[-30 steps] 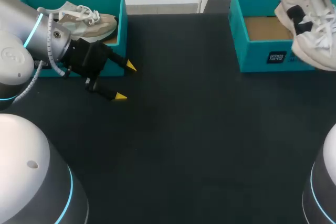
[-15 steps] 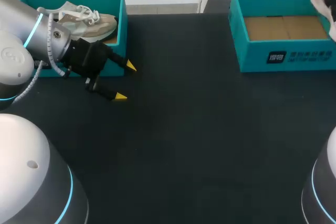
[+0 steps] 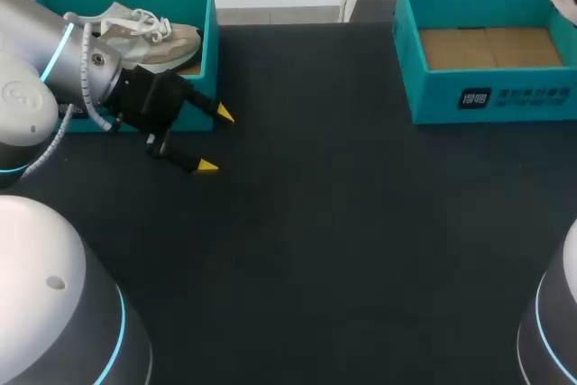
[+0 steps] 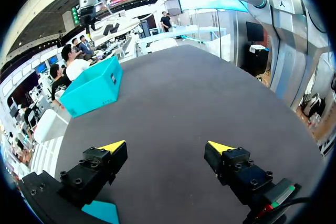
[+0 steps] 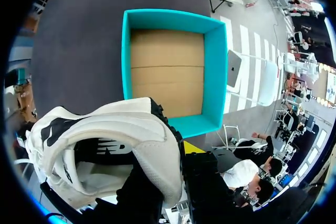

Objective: Take the shoe out of the shoebox, open the shoe tongue, remove and reinsert the insole, then place the shoe into the shoebox

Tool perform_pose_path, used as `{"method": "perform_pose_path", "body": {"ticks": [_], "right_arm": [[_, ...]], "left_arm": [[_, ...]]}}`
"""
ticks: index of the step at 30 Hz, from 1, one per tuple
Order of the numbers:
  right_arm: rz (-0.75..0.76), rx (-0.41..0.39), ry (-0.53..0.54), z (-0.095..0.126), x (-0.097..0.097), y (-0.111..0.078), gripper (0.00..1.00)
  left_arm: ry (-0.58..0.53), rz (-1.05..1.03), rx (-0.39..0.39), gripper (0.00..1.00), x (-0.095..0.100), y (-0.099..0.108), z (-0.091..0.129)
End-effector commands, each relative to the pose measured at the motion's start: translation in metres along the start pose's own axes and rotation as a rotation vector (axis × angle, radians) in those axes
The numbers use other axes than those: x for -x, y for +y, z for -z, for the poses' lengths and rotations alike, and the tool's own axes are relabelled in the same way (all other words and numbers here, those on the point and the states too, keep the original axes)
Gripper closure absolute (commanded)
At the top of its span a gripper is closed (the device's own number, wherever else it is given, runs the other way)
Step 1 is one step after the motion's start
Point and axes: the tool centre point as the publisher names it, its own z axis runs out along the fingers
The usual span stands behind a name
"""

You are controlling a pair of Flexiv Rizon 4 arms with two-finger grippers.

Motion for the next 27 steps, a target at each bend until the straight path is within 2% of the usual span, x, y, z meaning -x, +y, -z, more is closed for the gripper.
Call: {"method": "perform_pose_path", "body": {"ticks": [1,2,5,7,8,10,12,14,15,16,18,23,27], "right_arm": [[0.001,0.000,0.003,0.001,0.002,0.000,1.00],[0.001,0.000,0.003,0.001,0.002,0.000,1.00],[-0.109,0.016,0.030,-0.017,-0.008,-0.005,1.00],[-0.191,0.040,0.040,-0.029,-0.013,-0.016,1.00],[-0.213,0.006,0.059,-0.033,-0.014,-0.021,1.00],[-0.255,0.016,0.052,-0.040,-0.014,-0.032,1.00],[-0.310,-0.004,0.065,-0.043,-0.014,-0.041,1.00],[-0.405,-0.074,0.088,-0.044,-0.015,-0.049,1.00],[-0.444,-0.081,0.097,-0.043,-0.016,-0.050,1.00],[-0.561,-0.146,0.146,-0.044,-0.018,-0.054,1.00],[-0.749,-0.170,0.179,-0.044,-0.021,-0.058,1.00],[-0.999,-0.219,0.109,-0.042,-0.022,-0.056,1.00],[-1.205,-0.194,0.037,-0.041,-0.030,-0.060,1.00]], "left_arm": [[0.002,0.000,0.003,0.00,0.000,0.000,0.000],[0.002,0.000,0.003,0.00,0.000,0.000,0.000],[0.002,0.000,0.003,0.00,0.000,0.000,0.000],[0.002,0.000,0.003,0.00,0.000,0.000,0.000],[0.002,0.000,0.003,0.00,0.000,0.000,0.000],[0.002,0.000,0.003,0.00,0.000,0.000,0.000],[0.002,0.000,0.003,0.00,0.000,0.000,0.000],[0.002,0.000,0.003,0.00,0.000,0.000,0.000],[0.002,0.000,0.003,0.00,0.000,0.000,0.000],[0.002,0.000,0.003,0.00,0.000,0.000,0.000],[0.002,0.000,0.003,0.00,0.000,0.000,0.000],[0.002,0.000,0.003,0.00,0.000,0.000,0.000],[0.002,0.000,0.003,0.00,0.000,0.000,0.000]]}}
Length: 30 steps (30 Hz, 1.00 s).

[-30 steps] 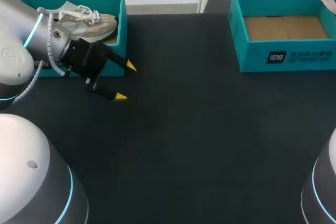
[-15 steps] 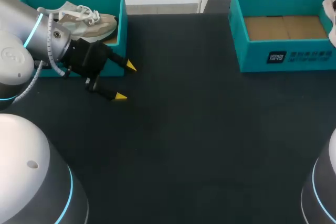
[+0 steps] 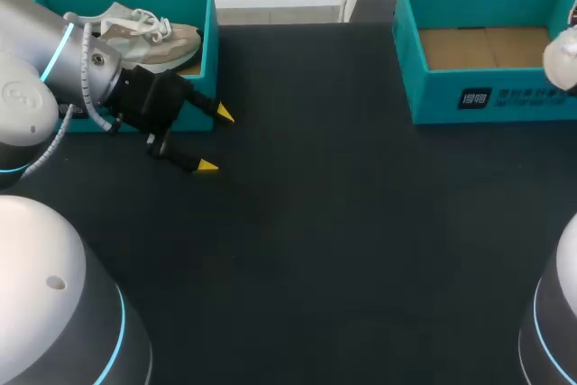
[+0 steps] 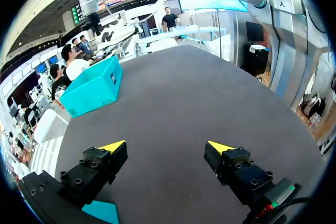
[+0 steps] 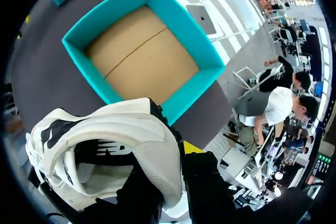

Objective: Take the shoe out of the shoebox, open the shoe tongue, remove and reinsert the insole, then place the shoe into the shoebox

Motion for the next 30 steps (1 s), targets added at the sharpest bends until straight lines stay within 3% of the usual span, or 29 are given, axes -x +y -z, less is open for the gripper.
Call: {"method": "perform_pose_path", "body": {"ticks": [1,3,7,8,21,24,30], "right_arm": [[-0.572,-0.003,-0.063,0.003,-0.003,-0.005,1.00],[-0.640,0.029,-0.075,0.004,-0.005,-0.009,1.00],[-0.758,0.015,-0.070,0.006,-0.008,-0.017,1.00],[-0.786,0.056,-0.082,0.006,-0.009,-0.018,1.00],[-0.786,0.056,-0.082,0.006,-0.009,-0.018,1.00],[-0.961,0.064,0.021,-0.001,-0.014,-0.012,1.00],[-1.051,0.048,0.127,-0.010,-0.030,0.007,1.00]], "left_arm": [[0.002,0.000,0.003,0.00,0.000,0.000,0.000],[0.002,0.000,0.003,0.00,0.000,0.000,0.000],[0.002,0.000,0.003,0.00,0.000,0.000,0.000],[0.002,0.000,0.003,0.00,0.000,0.000,0.000],[0.002,0.000,0.003,0.00,0.000,0.000,0.000],[0.002,0.000,0.003,0.00,0.000,0.000,0.000],[0.002,0.000,0.003,0.00,0.000,0.000,0.000]]}}
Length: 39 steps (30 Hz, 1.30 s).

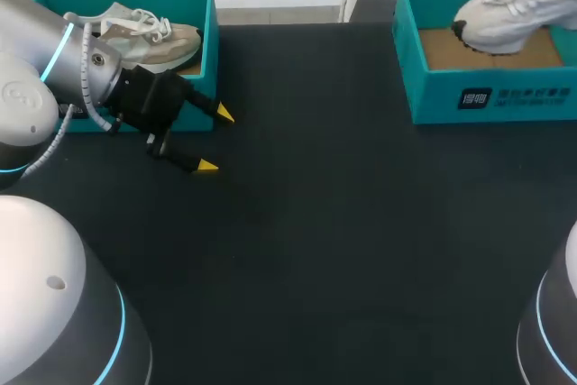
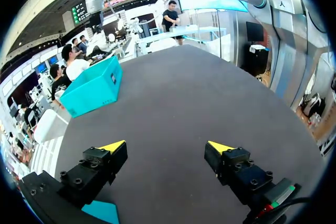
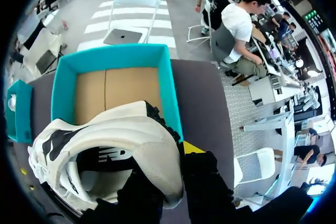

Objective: Take the shoe out of the shoebox, open the shoe tongue, remove and reinsert the insole, then place the shoe into the shoebox

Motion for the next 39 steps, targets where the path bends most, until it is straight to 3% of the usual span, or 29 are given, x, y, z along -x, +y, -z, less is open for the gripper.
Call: {"method": "perform_pose_path", "body": {"ticks": [1,11,26,39], "right_arm": [[-0.109,-0.050,0.053,-0.005,-0.006,0.008,1.00],[-0.123,-0.079,0.020,-0.013,0.006,0.003,1.00],[-0.103,-0.105,0.022,-0.074,-0.008,0.029,1.00],[-0.150,-0.140,0.028,-0.118,-0.027,0.016,1.00]], "left_arm": [[0.002,0.000,0.003,0.00,0.000,0.000,0.000],[0.002,0.000,0.003,0.00,0.000,0.000,0.000],[0.002,0.000,0.003,0.00,0.000,0.000,0.000],[0.002,0.000,0.003,0.00,0.000,0.000,0.000]]}}
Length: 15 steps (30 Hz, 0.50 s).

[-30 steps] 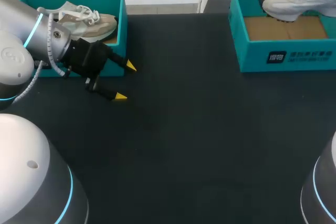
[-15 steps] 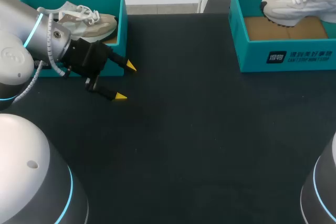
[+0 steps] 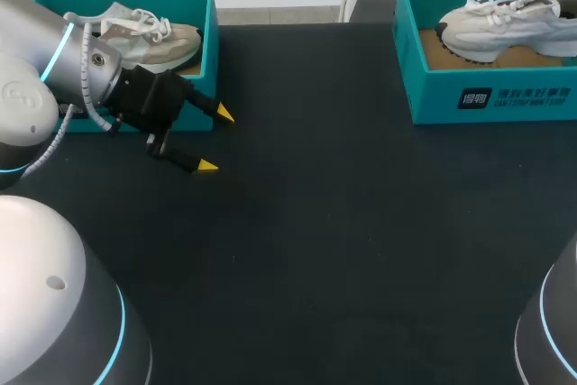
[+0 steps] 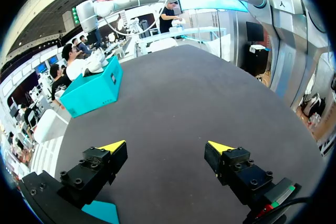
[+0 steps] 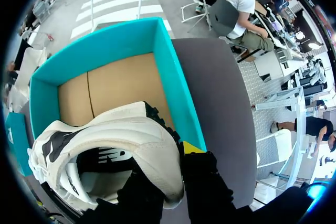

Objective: Take the shoe out of the shoebox, open the shoe tongue, remove and reinsert the insole, then place the shoe into the shoebox

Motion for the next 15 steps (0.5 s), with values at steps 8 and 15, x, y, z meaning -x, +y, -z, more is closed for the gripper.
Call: {"method": "perform_pose_path", "body": {"ticks": [8,15], "right_arm": [[-0.019,-0.037,-0.026,-0.034,-0.009,-0.005,1.00],[-0.002,-0.079,-0.081,-0.051,-0.007,-0.017,1.00]], "left_arm": [[0.002,0.000,0.003,0.00,0.000,0.000,0.000],[0.002,0.000,0.003,0.00,0.000,0.000,0.000]]}}
